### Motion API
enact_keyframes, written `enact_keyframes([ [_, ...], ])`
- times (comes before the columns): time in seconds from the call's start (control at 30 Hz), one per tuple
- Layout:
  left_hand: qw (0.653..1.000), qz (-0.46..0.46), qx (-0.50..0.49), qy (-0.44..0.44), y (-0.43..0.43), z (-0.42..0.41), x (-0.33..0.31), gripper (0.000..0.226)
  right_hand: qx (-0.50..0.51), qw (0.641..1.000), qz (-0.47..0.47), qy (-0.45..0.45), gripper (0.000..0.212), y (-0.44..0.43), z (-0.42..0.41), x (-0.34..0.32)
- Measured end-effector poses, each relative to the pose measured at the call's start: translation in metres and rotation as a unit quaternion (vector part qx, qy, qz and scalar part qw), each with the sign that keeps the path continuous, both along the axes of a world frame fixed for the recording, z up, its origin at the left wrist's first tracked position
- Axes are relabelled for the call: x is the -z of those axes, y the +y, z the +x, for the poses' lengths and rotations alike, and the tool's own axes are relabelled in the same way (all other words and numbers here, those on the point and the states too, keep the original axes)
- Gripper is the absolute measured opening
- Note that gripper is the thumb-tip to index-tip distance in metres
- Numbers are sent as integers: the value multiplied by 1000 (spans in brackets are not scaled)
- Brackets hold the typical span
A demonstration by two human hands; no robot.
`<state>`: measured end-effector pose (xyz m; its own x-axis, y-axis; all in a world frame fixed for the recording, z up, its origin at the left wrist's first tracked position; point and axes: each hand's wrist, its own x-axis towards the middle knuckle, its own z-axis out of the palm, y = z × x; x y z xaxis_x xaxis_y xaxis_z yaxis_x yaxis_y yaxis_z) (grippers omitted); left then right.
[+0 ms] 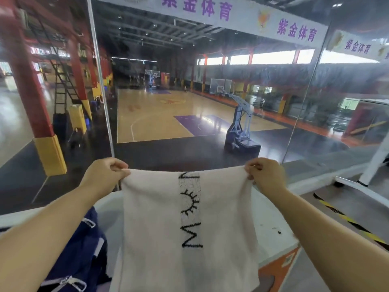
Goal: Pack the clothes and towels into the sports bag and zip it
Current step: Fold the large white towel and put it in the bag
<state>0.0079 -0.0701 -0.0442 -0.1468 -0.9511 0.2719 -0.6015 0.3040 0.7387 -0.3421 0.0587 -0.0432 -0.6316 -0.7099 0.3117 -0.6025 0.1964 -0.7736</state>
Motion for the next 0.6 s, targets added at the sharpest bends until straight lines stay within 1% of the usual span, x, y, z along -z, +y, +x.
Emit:
enact_keyframes([
  [0.07, 1000, 2, -8, -28, -21, -8, 13, 7, 1, 1000, 12, -12, 29, -20, -8, 12],
  [0.13, 999, 4, -20, -42, -42, -18, 23, 13, 6, 999, 32, 2, 22, -39, -14, 23],
  [0.23, 997, -12, -45, -57, -69, -36, 35, 8, 20, 999, 33, 17, 16, -67, -23, 35],
  [0.3, 997, -14, -62, -47, -83, -49, 43, 6, 14, 997, 64, 36, 14, -84, -27, 42],
  [0.37, 997, 15, -68, -19, -94, -58, 53, 13, -30, 991, 123, 42, 12, -98, -31, 53],
  [0.4, 997, 37, -64, -8, -96, -61, 59, 17, -49, 985, 162, 33, 27, -102, -30, 57],
  [0.43, 997, 53, -55, -8, -97, -63, 66, 19, -59, 977, 202, 22, 47, -105, -31, 62],
  [0.47, 997, 63, -45, -14, -97, -65, 73, 20, -61, 970, 235, 19, 61, -106, -31, 67],
  [0.5, 996, 72, -34, -24, -94, -67, 79, 20, -61, 964, 258, 18, 67, -106, -32, 71],
  [0.53, 996, 80, -25, -31, -89, -68, 86, 19, -58, 962, 268, 13, 69, -104, -32, 75],
  [0.6, 995, 94, -14, -35, -78, -70, 97, 16, -51, 962, 267, 15, 66, -96, -33, 83],
])
